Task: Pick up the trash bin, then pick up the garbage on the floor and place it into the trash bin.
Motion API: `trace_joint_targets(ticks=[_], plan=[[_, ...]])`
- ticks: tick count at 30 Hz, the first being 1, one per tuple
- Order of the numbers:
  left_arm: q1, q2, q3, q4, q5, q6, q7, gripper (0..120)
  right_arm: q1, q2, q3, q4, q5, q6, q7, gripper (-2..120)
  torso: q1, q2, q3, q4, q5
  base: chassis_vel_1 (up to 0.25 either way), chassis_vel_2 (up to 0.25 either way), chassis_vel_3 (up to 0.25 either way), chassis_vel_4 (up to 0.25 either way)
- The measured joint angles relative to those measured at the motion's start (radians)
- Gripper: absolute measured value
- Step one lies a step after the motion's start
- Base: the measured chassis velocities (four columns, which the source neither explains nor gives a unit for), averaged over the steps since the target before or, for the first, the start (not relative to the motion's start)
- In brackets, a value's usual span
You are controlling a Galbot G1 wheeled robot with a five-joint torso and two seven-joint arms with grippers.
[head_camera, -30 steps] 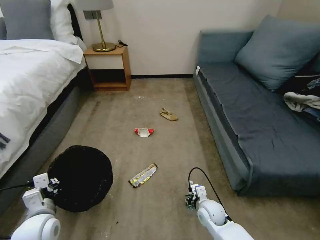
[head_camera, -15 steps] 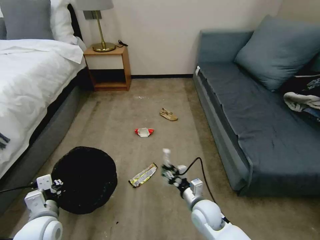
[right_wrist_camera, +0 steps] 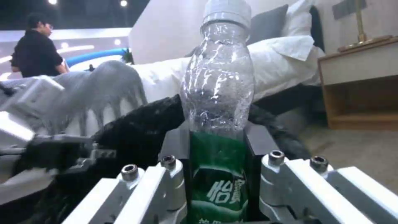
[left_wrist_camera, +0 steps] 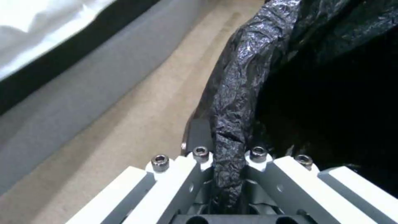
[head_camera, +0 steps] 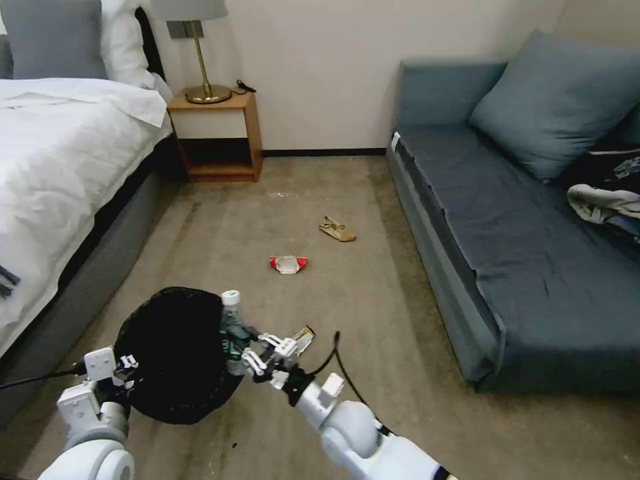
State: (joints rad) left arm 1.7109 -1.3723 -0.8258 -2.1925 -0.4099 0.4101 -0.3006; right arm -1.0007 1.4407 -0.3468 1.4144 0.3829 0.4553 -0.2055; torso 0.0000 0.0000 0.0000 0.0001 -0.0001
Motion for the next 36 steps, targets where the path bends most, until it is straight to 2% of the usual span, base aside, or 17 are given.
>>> trace_joint_targets(ticks=[7,9,13,15,18,19,23,25,28,32,36], plan=[[0.000,-0.014,0.002,-0.008,-0.011,0.009,0.003,3,0.000,0.015,-0.022,-0.027,-0.030,-0.014,0.025,23,0.000,0.000,0.000,0.0000,0.0000,0.000,0.000,0.000,0.000],[-0.002,-0.015,0.001,-0.008,-0.011,0.005,0.004,3,-0.006,0.010,-0.026,-0.023,-0.038,-0.020,0.031,27,0.000,0.000,0.000,-0.0001,0.0000,0.000,0.000,0.000,0.000],[-0.007,-0.017,0.000,0.001,-0.013,-0.004,0.014,3,-0.015,0.004,-0.021,-0.010,-0.050,-0.037,0.048,44,0.000,0.000,0.000,0.0001,-0.0002,0.000,0.000,0.000,0.000],[-0.009,-0.019,0.000,0.002,-0.013,-0.004,0.019,3,-0.016,0.004,-0.019,-0.005,-0.051,-0.045,0.055,47,0.000,0.000,0.000,0.0001,-0.0002,0.000,0.000,0.000,0.000],[-0.011,-0.022,0.001,0.005,-0.013,-0.004,0.026,3,-0.021,-0.004,-0.019,0.021,-0.051,-0.069,0.070,62,0.000,0.000,0.000,0.0001,-0.0002,0.000,0.000,0.000,0.000],[-0.011,-0.022,0.001,0.005,-0.013,-0.004,0.026,3,-0.021,-0.004,-0.019,0.021,-0.051,-0.069,0.070,62,0.000,0.000,0.000,0.0001,-0.0002,0.000,0.000,0.000,0.000],[-0.013,-0.022,0.000,0.008,-0.012,-0.006,0.031,3,-0.029,-0.015,-0.013,0.049,-0.045,-0.083,0.068,80,0.000,0.000,0.000,-0.0001,0.0000,0.000,0.000,0.000,0.000],[-0.013,-0.022,0.000,0.008,-0.013,-0.006,0.031,3,-0.031,-0.017,-0.011,0.053,-0.044,-0.084,0.067,84,0.000,0.000,0.000,-0.0002,0.0000,0.000,0.000,0.000,0.000],[-0.015,-0.021,-0.003,0.009,-0.013,-0.008,0.031,3,-0.040,-0.025,0.000,0.068,-0.041,-0.087,0.060,96,0.000,0.000,0.000,-0.0002,0.0001,0.000,0.000,0.000,0.000],[-0.025,-0.015,-0.022,0.012,-0.022,-0.006,0.030,3,-0.055,-0.043,0.030,0.110,-0.036,-0.092,0.055,100,0.000,0.000,0.000,-0.0003,0.0004,0.000,0.000,0.000,0.000],[-0.047,0.004,-0.046,0.009,-0.044,0.040,0.001,3,-0.102,-0.087,0.123,0.174,-0.131,-0.124,0.128,100,0.000,0.000,0.000,-0.0001,0.0005,0.000,0.000,0.000,0.000]])
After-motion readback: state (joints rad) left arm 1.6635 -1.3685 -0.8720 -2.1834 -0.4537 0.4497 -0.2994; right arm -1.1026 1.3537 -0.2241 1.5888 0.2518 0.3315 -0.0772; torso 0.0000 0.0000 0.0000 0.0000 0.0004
